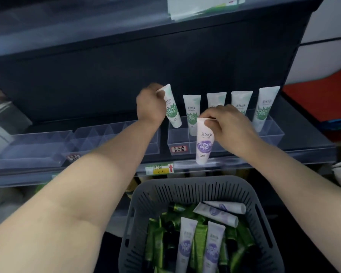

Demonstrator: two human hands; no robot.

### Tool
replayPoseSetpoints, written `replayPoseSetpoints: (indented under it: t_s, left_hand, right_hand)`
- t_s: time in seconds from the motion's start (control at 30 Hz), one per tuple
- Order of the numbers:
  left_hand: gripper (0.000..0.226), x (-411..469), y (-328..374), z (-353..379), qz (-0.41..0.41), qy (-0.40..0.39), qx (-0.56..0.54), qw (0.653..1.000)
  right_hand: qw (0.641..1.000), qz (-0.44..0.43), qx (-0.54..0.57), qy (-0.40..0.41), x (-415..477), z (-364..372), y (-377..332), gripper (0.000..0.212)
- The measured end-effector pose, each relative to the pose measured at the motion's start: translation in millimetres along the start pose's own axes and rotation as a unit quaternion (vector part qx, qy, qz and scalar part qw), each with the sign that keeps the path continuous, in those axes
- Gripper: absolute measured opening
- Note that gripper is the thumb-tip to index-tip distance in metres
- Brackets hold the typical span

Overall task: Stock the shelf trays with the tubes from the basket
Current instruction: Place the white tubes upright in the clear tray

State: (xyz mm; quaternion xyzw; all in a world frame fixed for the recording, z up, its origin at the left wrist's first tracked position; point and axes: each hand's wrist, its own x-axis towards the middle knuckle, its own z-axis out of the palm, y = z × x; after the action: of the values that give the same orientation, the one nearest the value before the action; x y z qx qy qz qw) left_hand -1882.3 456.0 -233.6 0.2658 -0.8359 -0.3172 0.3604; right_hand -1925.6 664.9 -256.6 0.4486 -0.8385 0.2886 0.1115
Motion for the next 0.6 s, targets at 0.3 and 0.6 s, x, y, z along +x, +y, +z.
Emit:
replayPoseSetpoints:
  t_s: [0.3, 0.6]
  left_hand:
    - [0.025, 31.5, -22.4, 42.3, 0.011, -0.14, 0.095, 0.985]
    - [0.043, 13.3, -28.0, 11.9, 0.026, -0.104, 0.068, 0.992]
  right_hand:
    - [0.999, -0.01, 0.013, -0.038, 6.3, 2.2, 15.3, 0.018]
    - [1.0, -0.018, 0.024, -0.008, 28.7, -5.6, -13.8, 0.019]
